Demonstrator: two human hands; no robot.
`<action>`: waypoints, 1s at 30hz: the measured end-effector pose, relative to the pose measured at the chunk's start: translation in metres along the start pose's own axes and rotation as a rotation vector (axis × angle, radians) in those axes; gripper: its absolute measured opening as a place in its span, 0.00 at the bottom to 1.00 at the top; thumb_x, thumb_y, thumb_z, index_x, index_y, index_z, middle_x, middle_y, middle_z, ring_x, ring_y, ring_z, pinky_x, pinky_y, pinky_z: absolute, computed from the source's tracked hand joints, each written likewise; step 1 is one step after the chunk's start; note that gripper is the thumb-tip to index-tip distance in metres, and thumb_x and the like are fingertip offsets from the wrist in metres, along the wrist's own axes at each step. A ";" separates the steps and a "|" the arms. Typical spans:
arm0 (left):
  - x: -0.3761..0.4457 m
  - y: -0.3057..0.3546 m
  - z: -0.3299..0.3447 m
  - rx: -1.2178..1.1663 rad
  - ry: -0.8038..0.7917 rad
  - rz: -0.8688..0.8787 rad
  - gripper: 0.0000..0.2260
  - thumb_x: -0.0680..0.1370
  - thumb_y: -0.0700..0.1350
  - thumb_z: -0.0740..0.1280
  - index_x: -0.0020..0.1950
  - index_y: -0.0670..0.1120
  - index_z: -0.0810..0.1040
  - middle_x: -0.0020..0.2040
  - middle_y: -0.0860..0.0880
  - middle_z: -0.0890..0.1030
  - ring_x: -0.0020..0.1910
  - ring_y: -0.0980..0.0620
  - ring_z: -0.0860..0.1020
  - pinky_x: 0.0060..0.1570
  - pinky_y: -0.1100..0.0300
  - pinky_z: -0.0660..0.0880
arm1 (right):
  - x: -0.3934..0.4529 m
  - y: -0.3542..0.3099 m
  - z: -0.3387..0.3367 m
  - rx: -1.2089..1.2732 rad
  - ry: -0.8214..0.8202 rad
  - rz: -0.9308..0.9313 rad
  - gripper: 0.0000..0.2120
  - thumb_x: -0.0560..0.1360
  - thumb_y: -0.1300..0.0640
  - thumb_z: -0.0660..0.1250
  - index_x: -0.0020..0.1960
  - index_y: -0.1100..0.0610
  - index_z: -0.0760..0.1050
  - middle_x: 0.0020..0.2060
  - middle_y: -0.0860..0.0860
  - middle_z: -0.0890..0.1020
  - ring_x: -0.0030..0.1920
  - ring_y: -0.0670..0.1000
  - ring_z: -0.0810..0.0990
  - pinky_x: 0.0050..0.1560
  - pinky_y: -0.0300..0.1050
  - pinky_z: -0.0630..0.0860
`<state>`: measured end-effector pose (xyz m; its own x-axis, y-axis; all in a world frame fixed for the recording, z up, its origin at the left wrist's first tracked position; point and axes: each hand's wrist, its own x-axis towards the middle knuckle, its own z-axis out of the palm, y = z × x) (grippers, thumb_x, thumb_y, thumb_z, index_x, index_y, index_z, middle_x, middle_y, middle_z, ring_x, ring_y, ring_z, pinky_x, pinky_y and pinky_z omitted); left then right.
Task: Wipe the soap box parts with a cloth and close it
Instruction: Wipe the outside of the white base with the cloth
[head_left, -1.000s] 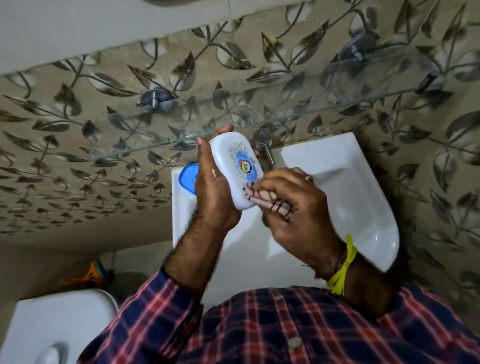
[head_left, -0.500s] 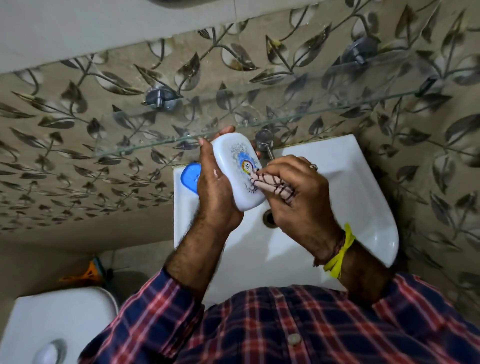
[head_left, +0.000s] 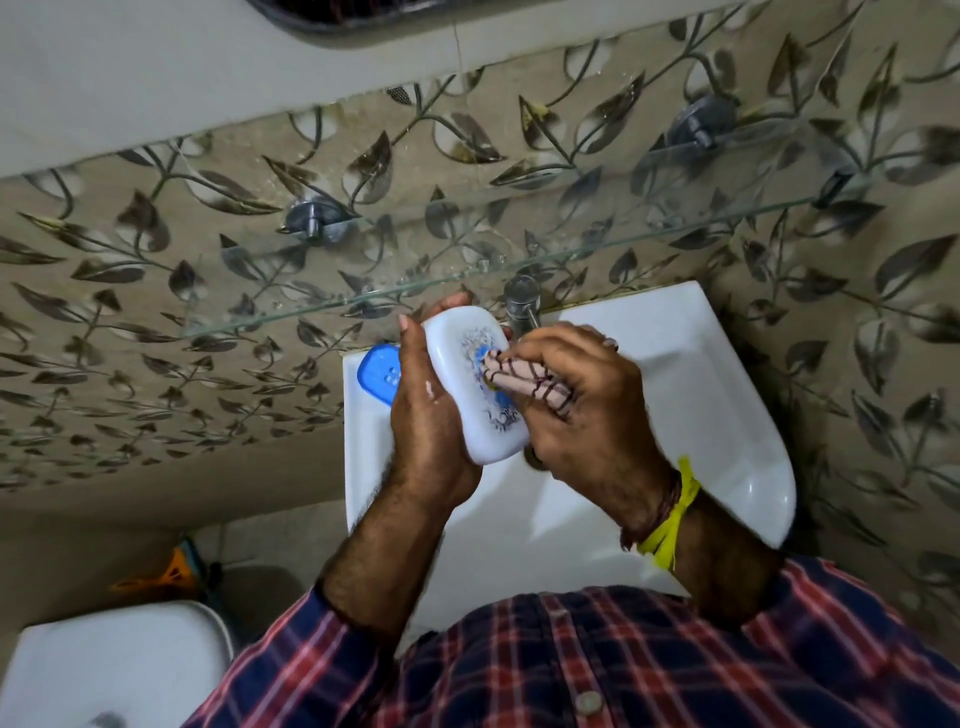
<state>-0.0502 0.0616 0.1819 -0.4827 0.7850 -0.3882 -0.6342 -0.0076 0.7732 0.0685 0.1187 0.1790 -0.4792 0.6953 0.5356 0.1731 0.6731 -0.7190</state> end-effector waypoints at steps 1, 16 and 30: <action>-0.001 0.000 0.000 -0.005 0.002 -0.011 0.31 0.82 0.66 0.49 0.77 0.48 0.69 0.72 0.35 0.75 0.72 0.34 0.72 0.74 0.39 0.66 | 0.003 0.000 0.000 0.002 0.005 0.003 0.11 0.66 0.71 0.74 0.48 0.62 0.84 0.46 0.55 0.84 0.47 0.57 0.81 0.51 0.53 0.78; -0.008 -0.006 -0.004 -0.031 -0.007 -0.046 0.32 0.83 0.65 0.48 0.65 0.46 0.83 0.61 0.40 0.84 0.59 0.44 0.84 0.54 0.52 0.82 | 0.010 0.002 0.003 -0.034 -0.002 0.046 0.12 0.67 0.69 0.71 0.49 0.61 0.83 0.47 0.53 0.83 0.48 0.58 0.81 0.51 0.55 0.78; -0.015 -0.006 -0.004 0.068 -0.015 0.006 0.31 0.82 0.62 0.52 0.75 0.41 0.70 0.70 0.35 0.77 0.69 0.39 0.76 0.70 0.44 0.72 | 0.010 0.002 0.007 -0.019 -0.036 -0.066 0.16 0.65 0.71 0.70 0.52 0.61 0.83 0.48 0.54 0.83 0.48 0.58 0.80 0.52 0.54 0.77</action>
<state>-0.0420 0.0471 0.1810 -0.4772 0.7943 -0.3760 -0.5882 0.0291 0.8082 0.0580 0.1254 0.1803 -0.5209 0.6400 0.5648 0.1567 0.7222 -0.6737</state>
